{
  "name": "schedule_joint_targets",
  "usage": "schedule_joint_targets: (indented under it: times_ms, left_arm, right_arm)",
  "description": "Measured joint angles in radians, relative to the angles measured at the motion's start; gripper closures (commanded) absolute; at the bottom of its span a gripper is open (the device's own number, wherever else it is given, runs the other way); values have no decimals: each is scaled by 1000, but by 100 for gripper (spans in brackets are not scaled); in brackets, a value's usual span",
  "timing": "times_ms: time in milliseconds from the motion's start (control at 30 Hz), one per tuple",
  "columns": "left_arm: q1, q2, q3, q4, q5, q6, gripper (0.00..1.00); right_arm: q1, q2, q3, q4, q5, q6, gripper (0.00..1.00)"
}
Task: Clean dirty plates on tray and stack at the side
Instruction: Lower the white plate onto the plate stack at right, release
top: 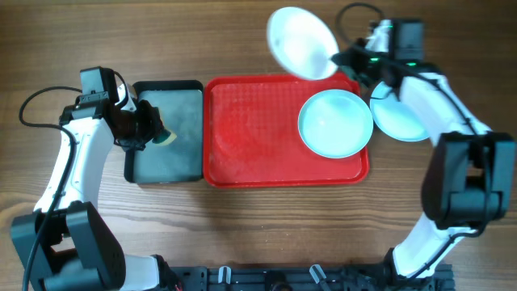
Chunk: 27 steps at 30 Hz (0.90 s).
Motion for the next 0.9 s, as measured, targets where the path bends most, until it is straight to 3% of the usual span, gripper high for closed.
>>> schedule_joint_targets:
  times_ms: [167, 367, 500, 667, 833, 900]
  left_arm:
    - [0, 0, 0, 0, -2, 0, 94]
    - [0, 0, 0, 6, -2, 0, 94]
    - [0, 0, 0, 17, -2, 0, 94]
    - [0, 0, 0, 18, -2, 0, 94]
    - [0, 0, 0, 21, -2, 0, 94]
    - [0, 0, 0, 22, -2, 0, 94]
  right_arm:
    - [-229, 0, 1, -155, -113, -27, 96]
    - [-421, -5, 3, -444, -80, -224, 96]
    - [-473, -73, 2, -539, 166, -334, 96]
    - [-473, -140, -1, -560, 546, -370, 96]
    - [-461, -140, -44, -541, 629, -372, 95]
    - [-439, -140, -45, -530, 638, -372, 91]
